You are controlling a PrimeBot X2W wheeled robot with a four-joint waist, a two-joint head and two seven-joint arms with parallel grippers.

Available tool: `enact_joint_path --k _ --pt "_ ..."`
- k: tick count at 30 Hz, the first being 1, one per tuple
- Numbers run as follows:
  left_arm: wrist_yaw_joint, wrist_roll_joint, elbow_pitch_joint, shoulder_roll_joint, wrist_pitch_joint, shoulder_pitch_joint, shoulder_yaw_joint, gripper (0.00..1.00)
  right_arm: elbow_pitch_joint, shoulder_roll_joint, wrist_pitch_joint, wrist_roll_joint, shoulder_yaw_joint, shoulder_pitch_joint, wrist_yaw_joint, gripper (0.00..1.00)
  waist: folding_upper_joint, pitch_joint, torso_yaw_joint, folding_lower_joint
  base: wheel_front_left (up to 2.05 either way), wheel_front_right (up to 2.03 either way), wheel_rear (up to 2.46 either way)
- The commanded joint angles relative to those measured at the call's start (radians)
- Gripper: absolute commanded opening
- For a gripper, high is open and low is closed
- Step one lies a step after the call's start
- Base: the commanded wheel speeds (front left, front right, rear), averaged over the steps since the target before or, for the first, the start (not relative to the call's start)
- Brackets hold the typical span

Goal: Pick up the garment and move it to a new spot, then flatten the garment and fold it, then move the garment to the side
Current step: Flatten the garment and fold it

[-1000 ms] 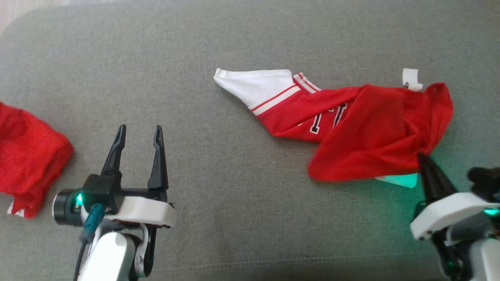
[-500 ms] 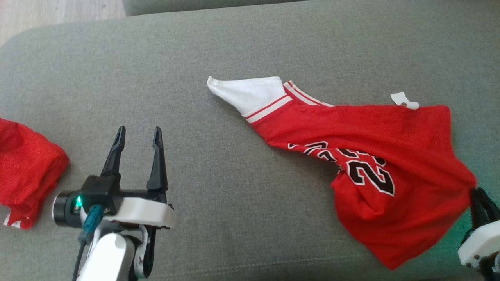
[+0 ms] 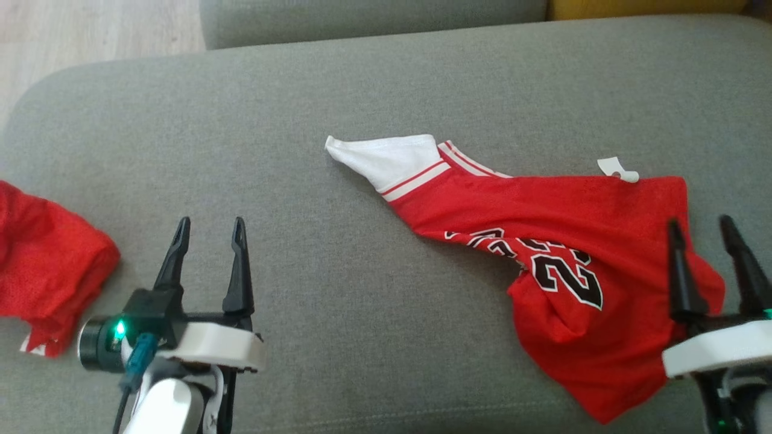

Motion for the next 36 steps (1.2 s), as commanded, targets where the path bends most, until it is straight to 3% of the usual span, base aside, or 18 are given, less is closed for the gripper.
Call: enact_joint_path --k 1,6,25,32,36 --pt "0.006 -0.007 -0.037 0.026 -0.004 -0.024 0.034 1.00 -0.059 -0.014 -0.006 0.001 0.041 -0.037 -0.001 1.00 -0.0001 -0.011 0.003 0.0000 0.00 0.00 0.00" --pt "0.013 -0.008 -0.054 0.034 0.009 -0.005 0.031 1.00 -0.110 0.003 0.022 0.000 0.085 -0.016 -0.001 1.00 -0.0001 -0.030 0.009 0.0000 0.00 0.00 0.00" --pt "0.024 -0.008 -0.077 0.046 0.026 -0.001 0.015 1.00 -0.122 0.017 0.046 0.005 0.086 -0.003 -0.001 1.00 -0.0001 -0.025 0.012 0.0000 0.00 0.00 0.00" --pt "-0.028 -0.010 -0.065 0.024 0.075 -0.119 -0.038 1.00 -0.132 0.015 0.052 0.006 0.087 -0.017 -0.001 1.00 -0.0001 0.023 0.002 0.0000 0.00 0.00 0.00" --pt "-0.078 -0.020 -0.012 -0.028 0.134 -0.269 -0.089 1.00 -0.135 0.010 0.050 0.010 0.100 -0.039 -0.001 1.00 -0.0001 0.069 -0.019 0.0000 0.00 0.00 0.00"
